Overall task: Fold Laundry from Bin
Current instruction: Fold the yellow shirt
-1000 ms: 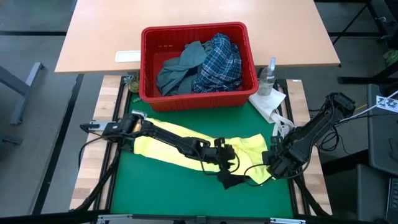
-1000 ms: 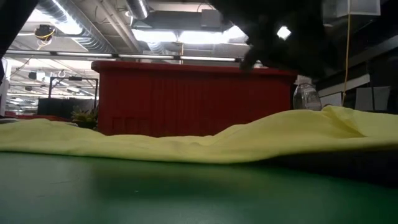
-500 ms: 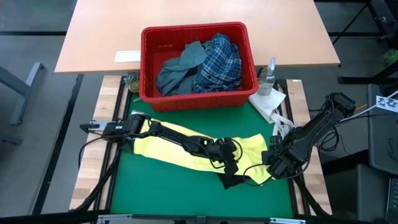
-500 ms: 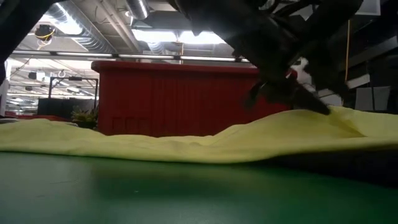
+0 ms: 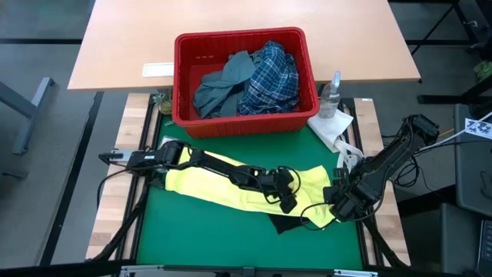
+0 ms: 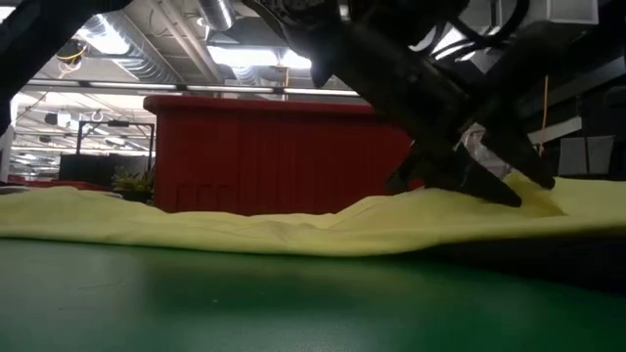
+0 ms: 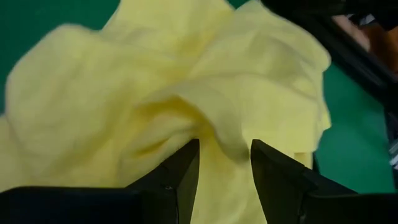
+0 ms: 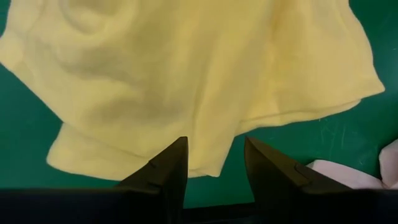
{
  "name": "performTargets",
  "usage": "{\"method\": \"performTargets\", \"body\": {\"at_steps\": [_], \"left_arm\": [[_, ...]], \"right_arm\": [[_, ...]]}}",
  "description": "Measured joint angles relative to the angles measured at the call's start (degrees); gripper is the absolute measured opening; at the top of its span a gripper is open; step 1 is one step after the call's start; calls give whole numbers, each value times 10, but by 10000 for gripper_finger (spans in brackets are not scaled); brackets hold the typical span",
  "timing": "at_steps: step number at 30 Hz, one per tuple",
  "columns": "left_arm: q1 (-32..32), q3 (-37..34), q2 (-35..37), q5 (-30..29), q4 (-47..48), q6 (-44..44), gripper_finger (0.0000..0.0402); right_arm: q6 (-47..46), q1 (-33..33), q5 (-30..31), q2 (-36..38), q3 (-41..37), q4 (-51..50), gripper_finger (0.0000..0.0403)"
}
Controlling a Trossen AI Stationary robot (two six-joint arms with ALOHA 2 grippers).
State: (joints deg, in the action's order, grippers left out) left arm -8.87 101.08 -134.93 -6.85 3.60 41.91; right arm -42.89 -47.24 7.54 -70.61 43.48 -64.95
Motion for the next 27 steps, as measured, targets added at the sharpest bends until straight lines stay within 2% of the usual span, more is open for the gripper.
{"method": "performTargets", "body": {"at_steps": [7, 15, 23, 27], "left_arm": [[7, 0, 1, 15, -17, -3, 127], [7, 0, 1, 38, -19, -4, 10], [7, 0, 2, 113, 7, -8, 4], [6, 0, 5, 162, 17, -1, 3]], "right_arm": [[4, 0, 9, 0, 0, 3, 156], [13, 0, 19, -6, -1, 18, 156], [13, 0, 24, -68, -1, 19, 156], [20, 0, -10, -76, -1, 8, 156]]}}
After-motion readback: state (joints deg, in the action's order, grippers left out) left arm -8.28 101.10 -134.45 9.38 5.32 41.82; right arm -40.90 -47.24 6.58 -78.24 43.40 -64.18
